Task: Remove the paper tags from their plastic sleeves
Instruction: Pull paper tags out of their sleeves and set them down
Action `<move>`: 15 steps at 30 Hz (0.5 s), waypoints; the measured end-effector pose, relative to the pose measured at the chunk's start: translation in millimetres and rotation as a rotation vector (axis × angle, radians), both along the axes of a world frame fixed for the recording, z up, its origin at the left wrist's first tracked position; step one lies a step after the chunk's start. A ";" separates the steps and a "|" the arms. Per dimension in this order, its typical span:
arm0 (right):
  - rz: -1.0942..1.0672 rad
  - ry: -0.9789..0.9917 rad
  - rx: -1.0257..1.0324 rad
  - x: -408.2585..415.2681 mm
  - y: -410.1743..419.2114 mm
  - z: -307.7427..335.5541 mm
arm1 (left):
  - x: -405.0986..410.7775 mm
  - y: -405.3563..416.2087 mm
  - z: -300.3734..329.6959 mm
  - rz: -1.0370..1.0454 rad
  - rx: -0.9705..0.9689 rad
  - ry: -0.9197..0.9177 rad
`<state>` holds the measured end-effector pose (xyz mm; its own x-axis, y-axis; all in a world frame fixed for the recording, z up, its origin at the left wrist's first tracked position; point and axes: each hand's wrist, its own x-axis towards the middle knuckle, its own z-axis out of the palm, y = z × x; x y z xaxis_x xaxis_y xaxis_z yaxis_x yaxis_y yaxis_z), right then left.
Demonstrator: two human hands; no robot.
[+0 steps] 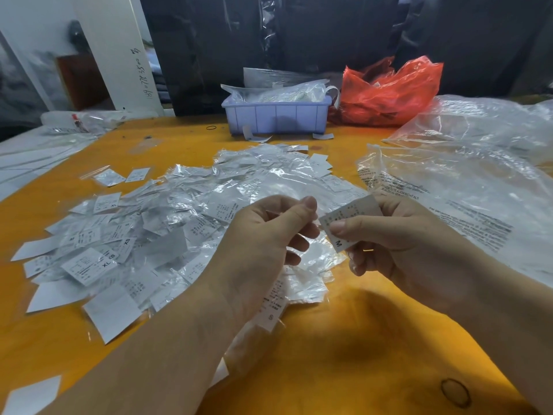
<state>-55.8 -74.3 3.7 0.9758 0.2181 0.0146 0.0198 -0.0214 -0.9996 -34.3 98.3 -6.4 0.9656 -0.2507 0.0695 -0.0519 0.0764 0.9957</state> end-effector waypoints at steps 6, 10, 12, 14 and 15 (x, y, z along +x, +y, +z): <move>-0.051 0.013 -0.046 1.9 -1.5 -1.3 | 0.4 -0.3 0.2 -0.004 -0.017 0.014; -0.059 0.009 -0.013 0.9 0.2 -1.1 | -0.8 -0.9 0.6 -0.027 0.010 0.001; -0.066 -0.001 -0.016 0.7 1.4 -1.2 | -1.1 -1.1 0.6 -0.032 0.025 -0.007; -0.081 -0.012 -0.027 0.9 1.6 -2.2 | -1.4 -1.3 0.6 -0.036 0.047 -0.016; -0.094 -0.022 -0.038 1.2 1.6 -2.6 | -1.5 -1.2 0.6 -0.039 0.054 -0.018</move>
<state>-54.6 -72.8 1.1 0.9916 0.1262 0.0297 0.0377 -0.0618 -0.9974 -35.8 97.1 -5.8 0.9537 -0.2919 0.0725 -0.0682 0.0247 0.9974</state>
